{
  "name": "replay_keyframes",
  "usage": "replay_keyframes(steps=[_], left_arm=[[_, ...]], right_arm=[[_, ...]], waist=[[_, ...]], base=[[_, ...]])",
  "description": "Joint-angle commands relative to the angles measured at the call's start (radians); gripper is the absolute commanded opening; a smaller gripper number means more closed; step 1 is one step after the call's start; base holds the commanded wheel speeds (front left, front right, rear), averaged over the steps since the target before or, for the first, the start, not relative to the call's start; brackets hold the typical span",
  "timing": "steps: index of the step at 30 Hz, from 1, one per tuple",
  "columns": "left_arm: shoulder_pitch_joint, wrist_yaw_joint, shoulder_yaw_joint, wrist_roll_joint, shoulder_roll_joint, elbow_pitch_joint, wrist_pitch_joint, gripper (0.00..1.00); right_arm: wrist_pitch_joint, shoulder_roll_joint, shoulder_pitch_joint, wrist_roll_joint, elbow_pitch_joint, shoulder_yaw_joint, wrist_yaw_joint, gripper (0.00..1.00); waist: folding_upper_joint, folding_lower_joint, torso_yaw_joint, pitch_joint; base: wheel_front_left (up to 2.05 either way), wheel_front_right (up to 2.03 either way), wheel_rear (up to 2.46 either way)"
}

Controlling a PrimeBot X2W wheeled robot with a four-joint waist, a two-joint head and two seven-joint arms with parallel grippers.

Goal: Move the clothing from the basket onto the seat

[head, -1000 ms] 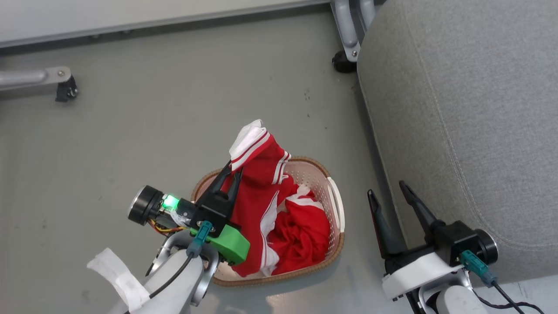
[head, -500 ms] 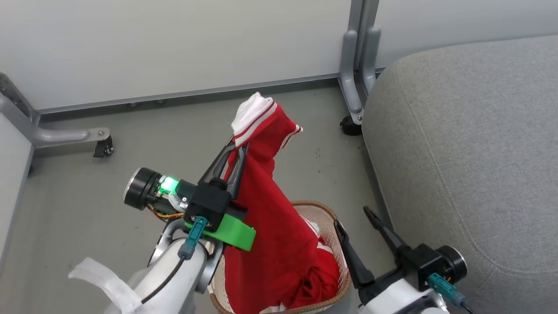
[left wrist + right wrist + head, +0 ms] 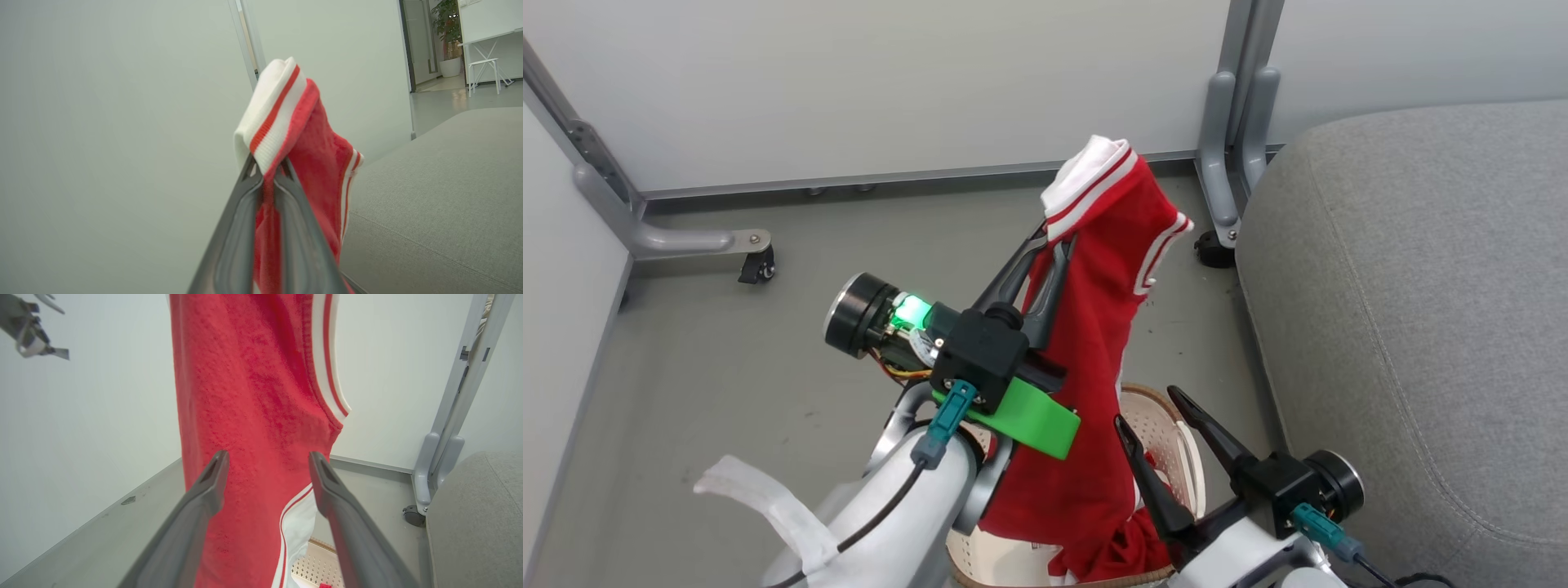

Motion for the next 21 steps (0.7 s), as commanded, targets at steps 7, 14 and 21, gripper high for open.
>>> replay_keyframes(steps=[7, 14, 21], left_arm=[[-0.026, 0.005, -0.03, -0.015, -0.027, -0.109, 0.066, 0.0], [-0.009, 0.0, -0.067, -0.019, -0.025, -0.184, 0.119, 0.0], [0.001, 0.001, -0.078, -0.027, -0.019, -0.194, 0.128, 0.0]], right_arm=[[-0.003, -0.003, -0.024, 0.043, 0.078, 0.035, 0.0, 1.0], [-0.003, -0.003, -0.042, 0.072, 0.06, 0.043, 0.0, 1.0], [-0.003, -0.004, -0.046, 0.064, 0.079, 0.074, 0.0, 0.0]], waist=[[-0.0001, 0.0001, 0.03, 0.006], [-0.0001, 0.0001, 0.035, 0.02], [-0.0001, 0.0001, 0.036, 0.011]], base=[[0.0, 0.0, 0.0], [0.0, 0.0, 0.0], [0.0, 0.0, 0.0]])
